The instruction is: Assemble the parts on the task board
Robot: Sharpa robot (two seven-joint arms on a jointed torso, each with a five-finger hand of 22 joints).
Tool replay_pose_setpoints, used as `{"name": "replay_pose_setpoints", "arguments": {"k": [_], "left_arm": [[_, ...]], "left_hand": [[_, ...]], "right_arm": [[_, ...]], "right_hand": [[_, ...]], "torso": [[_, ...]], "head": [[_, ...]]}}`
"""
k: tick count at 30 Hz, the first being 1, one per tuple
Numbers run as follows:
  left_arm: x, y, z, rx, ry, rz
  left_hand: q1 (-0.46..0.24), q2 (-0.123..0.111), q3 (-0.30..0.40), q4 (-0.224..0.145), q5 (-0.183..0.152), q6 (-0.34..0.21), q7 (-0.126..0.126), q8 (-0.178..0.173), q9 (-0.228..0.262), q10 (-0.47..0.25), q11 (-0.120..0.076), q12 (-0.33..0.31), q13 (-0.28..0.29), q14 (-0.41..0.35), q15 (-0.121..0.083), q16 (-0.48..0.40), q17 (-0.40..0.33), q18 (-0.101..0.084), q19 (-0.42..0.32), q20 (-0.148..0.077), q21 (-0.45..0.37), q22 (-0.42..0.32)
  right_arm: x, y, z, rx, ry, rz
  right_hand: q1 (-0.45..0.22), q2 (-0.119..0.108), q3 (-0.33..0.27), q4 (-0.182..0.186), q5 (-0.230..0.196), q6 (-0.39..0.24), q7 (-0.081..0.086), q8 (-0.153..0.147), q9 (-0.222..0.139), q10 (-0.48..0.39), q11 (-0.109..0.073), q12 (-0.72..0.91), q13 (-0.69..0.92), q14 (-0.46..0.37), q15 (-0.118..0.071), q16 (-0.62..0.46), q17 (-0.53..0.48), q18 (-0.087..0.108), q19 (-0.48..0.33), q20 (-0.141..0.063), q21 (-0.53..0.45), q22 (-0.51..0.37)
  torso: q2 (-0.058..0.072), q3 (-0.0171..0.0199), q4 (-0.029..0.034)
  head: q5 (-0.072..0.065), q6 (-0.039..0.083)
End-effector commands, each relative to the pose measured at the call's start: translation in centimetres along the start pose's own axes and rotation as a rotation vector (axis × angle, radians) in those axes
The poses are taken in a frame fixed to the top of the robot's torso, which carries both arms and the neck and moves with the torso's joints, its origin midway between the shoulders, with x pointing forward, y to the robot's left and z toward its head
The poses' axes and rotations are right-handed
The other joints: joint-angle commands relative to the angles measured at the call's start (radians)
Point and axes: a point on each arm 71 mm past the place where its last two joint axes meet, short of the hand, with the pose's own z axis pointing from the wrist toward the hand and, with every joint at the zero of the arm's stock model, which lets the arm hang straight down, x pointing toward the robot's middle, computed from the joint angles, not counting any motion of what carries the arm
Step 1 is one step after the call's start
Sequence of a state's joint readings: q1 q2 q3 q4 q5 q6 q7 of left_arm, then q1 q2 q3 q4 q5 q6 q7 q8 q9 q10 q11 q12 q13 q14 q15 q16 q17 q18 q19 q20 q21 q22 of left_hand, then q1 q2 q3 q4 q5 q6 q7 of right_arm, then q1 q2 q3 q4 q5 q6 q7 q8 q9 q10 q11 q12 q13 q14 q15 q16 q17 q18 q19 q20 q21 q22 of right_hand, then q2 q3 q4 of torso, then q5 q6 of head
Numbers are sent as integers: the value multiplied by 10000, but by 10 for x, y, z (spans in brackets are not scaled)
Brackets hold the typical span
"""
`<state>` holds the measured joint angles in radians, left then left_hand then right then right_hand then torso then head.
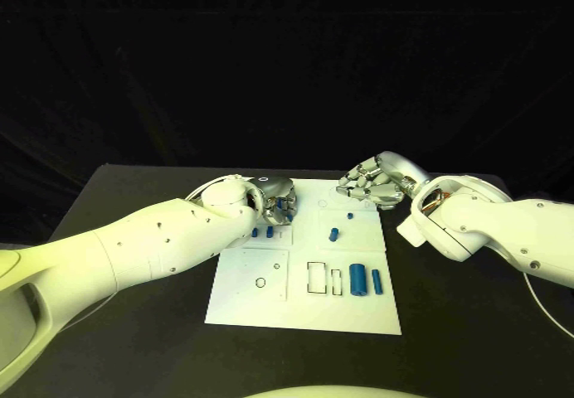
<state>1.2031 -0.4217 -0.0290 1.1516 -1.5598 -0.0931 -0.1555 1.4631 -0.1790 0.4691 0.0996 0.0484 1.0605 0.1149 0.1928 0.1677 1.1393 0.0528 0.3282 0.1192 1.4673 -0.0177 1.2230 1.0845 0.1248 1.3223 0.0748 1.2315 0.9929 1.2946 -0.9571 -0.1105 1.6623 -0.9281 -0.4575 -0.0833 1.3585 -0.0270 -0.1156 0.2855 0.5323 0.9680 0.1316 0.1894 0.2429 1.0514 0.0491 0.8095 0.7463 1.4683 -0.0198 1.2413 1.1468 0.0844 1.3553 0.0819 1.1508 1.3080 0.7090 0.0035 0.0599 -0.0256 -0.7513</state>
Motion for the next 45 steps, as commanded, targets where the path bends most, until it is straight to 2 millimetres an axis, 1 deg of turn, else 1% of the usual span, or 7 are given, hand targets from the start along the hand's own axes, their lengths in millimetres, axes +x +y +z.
{"name": "replay_pose_setpoints", "arguments": {"k": [1,8,13,30,35,41,45], "left_arm": [[3,-3,1,158,159,-139],[2,-2,0,76,48,-183],[1,0,0,10,-96,-205],[-18,9,-18,149,-810,-1035],[-26,17,-29,40,-847,-1285],[-30,31,-37,-276,-697,-1436],[-29,38,-40,-428,-600,-1464]], "left_hand": [[-129,47,72,-24,23,180,-22,-53,0,185,-48,-120,11,110,-97,46,-32,-114,-29,-41,70,60],[-150,223,208,-207,27,592,-79,-65,11,603,-121,-353,18,97,-163,85,-102,-130,-30,-97,163,172],[-102,279,279,-355,33,729,-82,-94,11,760,-151,-459,34,91,-183,100,-135,-135,-34,-116,196,209],[-120,130,397,-636,30,694,29,-335,-72,806,-63,-791,22,78,-120,140,-192,-135,-78,-87,224,221],[-156,102,391,-644,30,716,30,-348,-76,837,-62,-815,26,77,-117,145,-197,-135,-80,-82,230,229],[-193,79,384,-646,30,732,29,-362,-81,860,-62,-839,28,76,-115,149,-204,-136,-81,-78,237,238],[-206,66,383,-650,30,731,29,-374,-85,864,-61,-855,28,74,-114,148,-212,-132,-89,-77,231,227]], "right_arm": [[1,1,0,-116,110,-89],[1,1,0,-108,116,-78],[1,0,0,-95,107,-79],[-1,-2,1,-50,41,-97],[-1,-2,1,-32,34,-102],[-2,-3,0,-5,22,-106],[-2,-3,0,-3,26,-106]], "right_hand": [[88,-20,77,5,59,-25,-19,57,19,-19,-28,-36,-26,30,-68,-62,-5,106,-45,6,-71,38],[88,-20,77,5,59,-25,-19,57,19,-19,-28,-36,-26,30,-68,-62,-5,106,-45,6,-71,38],[84,-18,77,7,58,-17,-22,63,21,-9,-30,-39,-36,32,-69,-66,-6,105,-42,5,-71,39],[84,-18,77,7,58,-17,-22,63,21,-9,-30,-39,-36,32,-69,-66,-6,105,-42,5,-71,39],[84,-18,77,7,58,-17,-22,63,21,-9,-30,-39,-36,32,-69,-66,-6,105,-42,5,-71,39],[84,-18,77,7,58,-17,-22,63,21,-9,-30,-39,-36,32,-69,-66,-6,105,-42,5,-71,39],[84,-18,77,7,58,-17,-22,63,21,-9,-30,-39,-36,32,-69,-66,-6,105,-42,5,-71,39]], "torso": [[-4,-2,8],[6,-5,-17],[0,-6,-2],[-27,-6,21],[-15,-13,21],[-23,-10,42],[-5,-25,22]], "head": [[0,-3],[-25,24],[-44,9],[-44,91],[-27,141],[-22,128],[15,133]]}}
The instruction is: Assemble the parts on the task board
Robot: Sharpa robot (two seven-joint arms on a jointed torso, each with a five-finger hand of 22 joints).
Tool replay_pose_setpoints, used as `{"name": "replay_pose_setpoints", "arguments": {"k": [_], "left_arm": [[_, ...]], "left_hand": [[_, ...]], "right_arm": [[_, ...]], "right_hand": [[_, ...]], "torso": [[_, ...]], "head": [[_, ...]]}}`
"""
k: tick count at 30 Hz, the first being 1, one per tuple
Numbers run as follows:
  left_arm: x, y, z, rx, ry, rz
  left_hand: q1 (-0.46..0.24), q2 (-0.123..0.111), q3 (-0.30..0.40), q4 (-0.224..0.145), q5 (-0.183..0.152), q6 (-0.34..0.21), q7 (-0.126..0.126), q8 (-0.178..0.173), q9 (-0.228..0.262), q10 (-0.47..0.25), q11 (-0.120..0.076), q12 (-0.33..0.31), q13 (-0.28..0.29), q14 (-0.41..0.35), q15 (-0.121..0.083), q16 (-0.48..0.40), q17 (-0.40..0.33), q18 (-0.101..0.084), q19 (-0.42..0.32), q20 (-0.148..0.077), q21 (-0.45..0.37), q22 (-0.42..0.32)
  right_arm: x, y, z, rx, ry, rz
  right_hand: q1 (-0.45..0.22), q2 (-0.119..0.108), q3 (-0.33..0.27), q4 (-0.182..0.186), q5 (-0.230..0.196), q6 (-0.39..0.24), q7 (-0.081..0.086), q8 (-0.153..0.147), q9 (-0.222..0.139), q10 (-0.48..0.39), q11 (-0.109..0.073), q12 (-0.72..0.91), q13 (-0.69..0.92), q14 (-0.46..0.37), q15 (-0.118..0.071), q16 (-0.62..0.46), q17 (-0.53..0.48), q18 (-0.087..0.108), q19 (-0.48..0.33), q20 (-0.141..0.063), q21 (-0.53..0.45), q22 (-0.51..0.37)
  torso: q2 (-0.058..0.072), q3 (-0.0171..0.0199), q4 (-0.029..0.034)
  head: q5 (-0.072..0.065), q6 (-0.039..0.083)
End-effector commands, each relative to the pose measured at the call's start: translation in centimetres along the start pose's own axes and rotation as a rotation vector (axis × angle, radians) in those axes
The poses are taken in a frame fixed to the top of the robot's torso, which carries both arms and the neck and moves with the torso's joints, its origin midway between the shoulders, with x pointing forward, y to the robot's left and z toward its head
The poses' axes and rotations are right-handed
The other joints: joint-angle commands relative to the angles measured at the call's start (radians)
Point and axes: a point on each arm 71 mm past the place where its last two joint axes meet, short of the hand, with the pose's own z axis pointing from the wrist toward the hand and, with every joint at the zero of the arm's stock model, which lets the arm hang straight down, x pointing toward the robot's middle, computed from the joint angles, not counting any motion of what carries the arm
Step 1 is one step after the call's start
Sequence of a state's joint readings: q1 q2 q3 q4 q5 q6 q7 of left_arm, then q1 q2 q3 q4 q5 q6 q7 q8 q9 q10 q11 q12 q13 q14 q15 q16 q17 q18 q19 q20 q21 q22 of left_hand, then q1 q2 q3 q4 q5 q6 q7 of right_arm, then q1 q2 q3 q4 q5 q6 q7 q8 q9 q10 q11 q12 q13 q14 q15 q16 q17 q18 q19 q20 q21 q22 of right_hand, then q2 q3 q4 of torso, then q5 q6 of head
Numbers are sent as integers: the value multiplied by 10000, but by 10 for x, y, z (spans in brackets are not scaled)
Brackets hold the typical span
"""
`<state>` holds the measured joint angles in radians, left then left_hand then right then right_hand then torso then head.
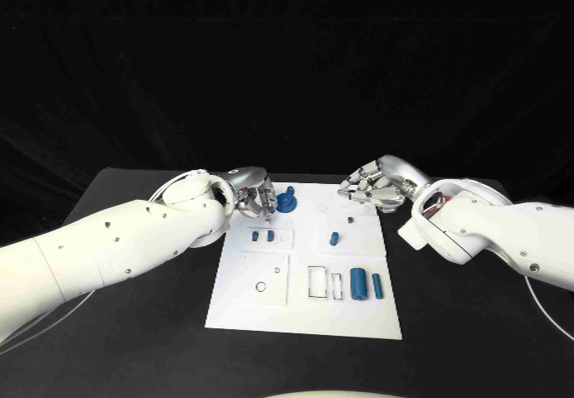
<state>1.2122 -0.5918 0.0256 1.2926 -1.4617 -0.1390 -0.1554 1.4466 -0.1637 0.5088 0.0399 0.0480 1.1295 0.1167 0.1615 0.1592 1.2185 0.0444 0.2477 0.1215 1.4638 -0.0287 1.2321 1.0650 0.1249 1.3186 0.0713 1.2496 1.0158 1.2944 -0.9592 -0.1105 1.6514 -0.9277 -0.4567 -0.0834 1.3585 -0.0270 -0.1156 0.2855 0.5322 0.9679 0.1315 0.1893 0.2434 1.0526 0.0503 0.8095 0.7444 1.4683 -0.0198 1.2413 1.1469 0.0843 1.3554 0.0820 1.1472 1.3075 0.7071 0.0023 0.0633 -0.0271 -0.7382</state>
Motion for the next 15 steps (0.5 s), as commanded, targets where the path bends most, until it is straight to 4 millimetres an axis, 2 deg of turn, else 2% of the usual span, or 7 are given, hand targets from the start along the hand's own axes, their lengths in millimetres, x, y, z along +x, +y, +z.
{"name": "replay_pose_setpoints", "arguments": {"k": [1,4,8,15], "left_arm": [[1,2,-1,-99,293,-234],[1,6,-1,-180,367,-227],[3,9,0,-281,484,-217],[6,12,1,-358,608,-208]], "left_hand": [[-42,-87,-14,-53,34,41,11,-61,-1,73,23,-50,5,109,-4,57,-17,-134,-52,-42,50,-2],[-42,-87,-14,-53,34,41,11,-61,-1,73,23,-50,5,109,-4,57,-17,-134,-52,-42,50,-2],[-51,-95,-12,-58,36,37,12,-75,-5,74,24,-67,4,108,-3,56,-23,-133,-57,-41,49,-5],[-68,-105,-13,-59,35,36,14,-88,-10,78,27,-84,4,108,-1,61,-22,-130,-63,-41,45,-12]], "right_arm": [[1,1,0,-101,99,-72],[2,1,0,-107,109,-70],[2,1,0,-106,117,-67],[2,0,0,-101,123,-63]], "right_hand": [[85,-18,77,7,59,-16,-20,64,16,-21,-41,-39,-18,32,-70,-66,-7,106,-42,4,-34,45],[85,-18,77,7,59,-16,-20,64,16,-21,-41,-39,-18,32,-70,-66,-7,106,-42,4,-34,45],[85,-18,77,7,59,-16,-20,64,16,-21,-41,-39,-18,32,-70,-66,-7,106,-42,4,-34,45],[79,-20,77,7,60,-8,-25,71,19,1,-47,-49,-46,32,-74,-86,-20,111,-49,2,-66,28]], "torso": [[12,-18,-7],[16,0,-24],[23,-8,-30],[27,-1,-42]], "head": [[36,0],[72,-4],[84,-7],[92,-11]]}}
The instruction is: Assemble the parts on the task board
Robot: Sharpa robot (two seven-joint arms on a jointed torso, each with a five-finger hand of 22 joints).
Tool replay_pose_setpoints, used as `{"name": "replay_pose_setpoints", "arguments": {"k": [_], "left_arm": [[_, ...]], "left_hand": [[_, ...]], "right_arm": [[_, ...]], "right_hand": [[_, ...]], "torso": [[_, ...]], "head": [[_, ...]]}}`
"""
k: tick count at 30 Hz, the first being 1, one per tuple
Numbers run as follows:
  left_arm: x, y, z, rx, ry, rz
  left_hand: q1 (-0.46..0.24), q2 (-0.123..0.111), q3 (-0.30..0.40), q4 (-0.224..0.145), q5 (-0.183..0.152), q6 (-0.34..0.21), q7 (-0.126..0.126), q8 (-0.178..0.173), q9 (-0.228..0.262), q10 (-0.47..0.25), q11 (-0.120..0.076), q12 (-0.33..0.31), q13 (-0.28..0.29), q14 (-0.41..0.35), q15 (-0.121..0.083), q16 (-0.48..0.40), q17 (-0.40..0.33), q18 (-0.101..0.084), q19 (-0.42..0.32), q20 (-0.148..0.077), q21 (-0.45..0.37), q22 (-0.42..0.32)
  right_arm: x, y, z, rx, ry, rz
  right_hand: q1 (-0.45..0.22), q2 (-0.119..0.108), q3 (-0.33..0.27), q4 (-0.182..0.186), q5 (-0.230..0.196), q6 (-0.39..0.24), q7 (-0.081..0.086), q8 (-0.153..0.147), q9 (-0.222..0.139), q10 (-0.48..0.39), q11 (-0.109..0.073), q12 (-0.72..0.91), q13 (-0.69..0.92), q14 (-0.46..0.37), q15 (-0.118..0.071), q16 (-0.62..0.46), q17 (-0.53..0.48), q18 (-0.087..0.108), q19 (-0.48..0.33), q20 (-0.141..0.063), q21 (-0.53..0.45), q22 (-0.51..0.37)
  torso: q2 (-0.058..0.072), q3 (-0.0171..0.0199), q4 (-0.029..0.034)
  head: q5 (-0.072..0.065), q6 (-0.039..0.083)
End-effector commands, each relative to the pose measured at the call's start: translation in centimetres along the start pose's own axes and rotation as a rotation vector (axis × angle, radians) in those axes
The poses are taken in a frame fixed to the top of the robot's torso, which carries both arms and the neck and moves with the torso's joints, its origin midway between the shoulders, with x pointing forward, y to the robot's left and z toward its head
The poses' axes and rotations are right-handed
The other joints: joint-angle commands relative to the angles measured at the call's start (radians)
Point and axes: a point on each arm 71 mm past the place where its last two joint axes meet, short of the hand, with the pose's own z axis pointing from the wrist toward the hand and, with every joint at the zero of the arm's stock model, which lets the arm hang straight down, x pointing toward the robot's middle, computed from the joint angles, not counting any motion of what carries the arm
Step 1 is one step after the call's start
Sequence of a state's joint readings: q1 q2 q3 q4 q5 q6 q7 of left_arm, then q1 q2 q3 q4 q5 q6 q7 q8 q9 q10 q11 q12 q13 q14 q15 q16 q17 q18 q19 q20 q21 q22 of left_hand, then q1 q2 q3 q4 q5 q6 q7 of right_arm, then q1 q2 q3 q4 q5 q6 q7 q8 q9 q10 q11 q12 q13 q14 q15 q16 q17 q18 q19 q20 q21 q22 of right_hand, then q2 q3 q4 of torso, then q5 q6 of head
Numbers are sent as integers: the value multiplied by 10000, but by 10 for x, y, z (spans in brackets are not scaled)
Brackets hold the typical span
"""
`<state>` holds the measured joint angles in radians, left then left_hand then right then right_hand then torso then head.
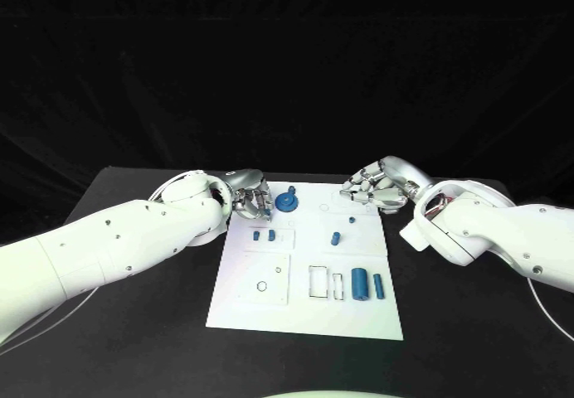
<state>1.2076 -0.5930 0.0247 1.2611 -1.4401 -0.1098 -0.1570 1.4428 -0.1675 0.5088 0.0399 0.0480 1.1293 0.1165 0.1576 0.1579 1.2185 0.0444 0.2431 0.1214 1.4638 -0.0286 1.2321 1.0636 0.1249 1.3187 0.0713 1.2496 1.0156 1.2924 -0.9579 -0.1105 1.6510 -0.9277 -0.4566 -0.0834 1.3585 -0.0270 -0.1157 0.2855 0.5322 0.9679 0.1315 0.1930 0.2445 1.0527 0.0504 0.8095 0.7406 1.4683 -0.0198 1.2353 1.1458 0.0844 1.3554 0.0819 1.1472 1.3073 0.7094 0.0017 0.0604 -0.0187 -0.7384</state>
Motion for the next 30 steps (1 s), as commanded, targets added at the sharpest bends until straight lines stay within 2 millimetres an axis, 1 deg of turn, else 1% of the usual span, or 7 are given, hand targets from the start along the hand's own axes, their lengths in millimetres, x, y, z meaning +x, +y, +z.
{"name": "replay_pose_setpoints", "arguments": {"k": [1,3,7,18,27,30], "left_arm": [[3,-1,1,4,304,-46],[3,0,1,-18,339,-25],[4,1,2,-64,402,5],[8,1,4,-63,508,26],[10,1,5,-58,539,24],[11,1,6,-62,564,21]], "left_hand": [[-35,-71,-14,-59,34,38,16,-53,1,80,28,-44,4,107,0,61,-11,-129,-66,-41,43,-13],[-35,-71,-14,-59,34,38,16,-53,1,80,28,-44,4,107,0,61,-11,-129,-66,-41,43,-13],[-35,-71,-14,-59,34,38,16,-53,1,80,28,-44,4,107,0,61,-11,-129,-66,-41,43,-13],[-40,-72,-14,-60,34,39,16,-57,0,83,28,-49,4,107,1,62,-12,-129,-67,-41,43,-14],[-49,-74,-13,-60,34,41,16,-63,-2,89,28,-57,5,104,2,58,-23,-124,-80,-40,31,-36],[-50,-75,-13,-60,34,42,15,-65,-3,90,28,-60,6,104,2,58,-24,-124,-80,-40,31,-34]], "right_arm": [[1,1,0,-105,103,-71],[1,1,0,-102,101,-71],[1,1,0,-102,101,-68],[2,1,0,-111,104,-65],[2,1,0,-138,85,-59],[2,1,0,-143,86,-58]], "right_hand": [[79,-20,77,7,60,-8,-25,34,9,1,-48,-49,-8,33,-74,-26,-8,110,-49,2,-66,30],[79,-20,77,7,60,-8,-25,34,9,1,-48,-49,-8,33,-74,-26,-8,110,-49,2,-66,30],[79,-20,77,7,60,-8,-25,34,9,1,-48,-49,-8,33,-74,-26,-8,110,-49,2,-66,30],[79,-20,77,7,60,-8,-25,34,9,1,-48,-49,-8,33,-74,-26,-8,110,-49,2,-66,30],[79,-20,77,7,60,-8,-25,34,9,1,-48,-49,-8,33,-74,-26,-8,110,-49,2,-66,30],[79,-20,77,7,60,-8,-25,34,9,1,-48,-49,-8,33,-74,-26,-8,110,-49,2,-66,30]], "torso": [[4,10,-12],[5,17,-4],[-2,19,-2],[1,16,-12],[1,14,1],[-2,14,-6]], "head": [[7,-12],[2,-21],[-4,-27],[0,-20],[-15,-24],[-11,-29]]}}
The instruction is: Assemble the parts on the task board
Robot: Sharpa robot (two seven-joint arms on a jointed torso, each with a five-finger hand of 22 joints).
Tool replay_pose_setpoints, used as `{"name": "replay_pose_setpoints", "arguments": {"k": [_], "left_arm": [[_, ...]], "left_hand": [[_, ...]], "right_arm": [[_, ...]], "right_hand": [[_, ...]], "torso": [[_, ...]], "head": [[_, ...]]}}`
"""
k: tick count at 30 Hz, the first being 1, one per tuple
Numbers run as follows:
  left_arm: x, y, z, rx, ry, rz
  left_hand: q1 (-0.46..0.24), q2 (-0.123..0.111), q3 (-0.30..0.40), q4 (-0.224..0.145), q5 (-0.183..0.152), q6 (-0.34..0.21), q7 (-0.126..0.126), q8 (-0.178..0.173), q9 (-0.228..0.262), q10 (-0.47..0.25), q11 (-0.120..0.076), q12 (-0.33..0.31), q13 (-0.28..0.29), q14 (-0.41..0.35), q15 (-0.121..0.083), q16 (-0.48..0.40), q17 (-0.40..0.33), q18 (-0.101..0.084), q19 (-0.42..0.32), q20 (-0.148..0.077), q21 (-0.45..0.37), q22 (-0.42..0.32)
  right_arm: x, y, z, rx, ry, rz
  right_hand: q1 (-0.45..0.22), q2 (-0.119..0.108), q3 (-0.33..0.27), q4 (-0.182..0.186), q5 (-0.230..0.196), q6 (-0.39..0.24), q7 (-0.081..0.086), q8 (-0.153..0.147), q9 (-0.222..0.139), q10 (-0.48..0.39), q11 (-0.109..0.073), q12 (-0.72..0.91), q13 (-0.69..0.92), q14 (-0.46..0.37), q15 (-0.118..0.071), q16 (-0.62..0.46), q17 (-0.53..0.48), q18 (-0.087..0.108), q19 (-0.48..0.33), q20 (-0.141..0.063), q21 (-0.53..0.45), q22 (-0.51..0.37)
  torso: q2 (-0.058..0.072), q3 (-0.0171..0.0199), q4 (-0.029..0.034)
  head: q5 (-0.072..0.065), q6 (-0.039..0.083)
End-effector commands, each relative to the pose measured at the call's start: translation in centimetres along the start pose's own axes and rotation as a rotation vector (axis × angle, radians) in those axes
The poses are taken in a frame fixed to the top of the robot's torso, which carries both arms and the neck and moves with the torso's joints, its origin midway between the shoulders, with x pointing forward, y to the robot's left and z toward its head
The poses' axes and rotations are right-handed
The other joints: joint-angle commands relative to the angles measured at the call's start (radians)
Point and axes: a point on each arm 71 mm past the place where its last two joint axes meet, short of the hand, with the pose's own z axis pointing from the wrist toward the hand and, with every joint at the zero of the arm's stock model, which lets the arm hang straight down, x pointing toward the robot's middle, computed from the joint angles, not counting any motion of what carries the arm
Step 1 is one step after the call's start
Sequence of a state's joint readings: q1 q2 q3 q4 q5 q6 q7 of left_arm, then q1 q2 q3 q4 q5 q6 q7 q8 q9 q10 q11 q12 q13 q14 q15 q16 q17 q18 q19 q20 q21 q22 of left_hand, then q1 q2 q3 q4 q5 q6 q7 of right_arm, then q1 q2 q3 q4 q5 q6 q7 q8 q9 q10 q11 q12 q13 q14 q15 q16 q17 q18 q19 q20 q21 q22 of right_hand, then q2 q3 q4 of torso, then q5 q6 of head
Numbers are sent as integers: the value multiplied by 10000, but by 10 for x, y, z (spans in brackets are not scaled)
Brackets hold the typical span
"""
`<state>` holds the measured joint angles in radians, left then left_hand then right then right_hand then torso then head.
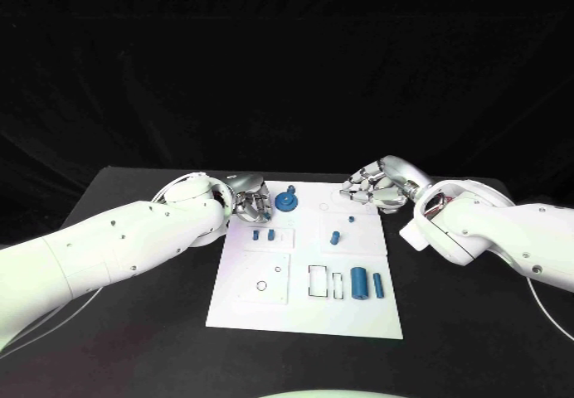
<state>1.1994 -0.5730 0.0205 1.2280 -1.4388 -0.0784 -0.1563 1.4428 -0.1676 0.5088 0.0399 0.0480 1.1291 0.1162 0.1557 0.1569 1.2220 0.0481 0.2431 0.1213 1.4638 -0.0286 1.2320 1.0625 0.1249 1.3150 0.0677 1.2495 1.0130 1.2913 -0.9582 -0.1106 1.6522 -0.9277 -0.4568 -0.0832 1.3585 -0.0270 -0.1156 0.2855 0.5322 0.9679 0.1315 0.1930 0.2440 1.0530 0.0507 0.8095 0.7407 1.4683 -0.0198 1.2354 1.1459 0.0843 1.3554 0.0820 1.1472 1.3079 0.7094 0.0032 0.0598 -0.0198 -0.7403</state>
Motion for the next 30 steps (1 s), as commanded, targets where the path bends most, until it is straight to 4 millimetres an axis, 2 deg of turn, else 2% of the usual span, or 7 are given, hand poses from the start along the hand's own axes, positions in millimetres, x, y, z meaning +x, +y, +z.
{"name": "replay_pose_setpoints", "arguments": {"k": [1,25,30], "left_arm": [[3,-2,1,79,173,1],[5,-1,2,-11,393,30],[6,0,2,-57,404,34]], "left_hand": [[-53,-75,-13,-62,34,45,17,-48,6,56,-9,-63,8,103,2,58,-14,-125,-44,-4,33,-7],[-72,-52,7,-95,33,135,-9,-58,6,152,-37,-97,34,97,-15,69,-33,-118,-69,-11,26,-21],[-151,-116,14,-121,33,-147,61,-311,-96,188,2,-195,49,89,7,84,-61,-115,-100,-6,14,-42]], "right_arm": [[1,1,0,-143,75,-65],[1,1,0,-132,63,-67],[1,1,0,-129,60,-66]], "right_hand": [[79,-20,77,7,60,-7,-24,34,13,-3,-51,-49,-9,32,-74,-26,-10,111,-49,2,-66,24],[79,-20,77,7,60,-7,-24,34,13,-3,-51,-49,-9,32,-74,-26,-10,111,-49,2,-66,24],[80,-20,77,6,60,-8,-25,34,13,-1,-51,-51,-14,32,-74,-30,-12,111,-50,1,-71,22]], "torso": [[-2,0,0],[-1,-1,-2],[-4,0,3]], "head": [[-1,-10],[-6,-33],[-8,-38]]}}
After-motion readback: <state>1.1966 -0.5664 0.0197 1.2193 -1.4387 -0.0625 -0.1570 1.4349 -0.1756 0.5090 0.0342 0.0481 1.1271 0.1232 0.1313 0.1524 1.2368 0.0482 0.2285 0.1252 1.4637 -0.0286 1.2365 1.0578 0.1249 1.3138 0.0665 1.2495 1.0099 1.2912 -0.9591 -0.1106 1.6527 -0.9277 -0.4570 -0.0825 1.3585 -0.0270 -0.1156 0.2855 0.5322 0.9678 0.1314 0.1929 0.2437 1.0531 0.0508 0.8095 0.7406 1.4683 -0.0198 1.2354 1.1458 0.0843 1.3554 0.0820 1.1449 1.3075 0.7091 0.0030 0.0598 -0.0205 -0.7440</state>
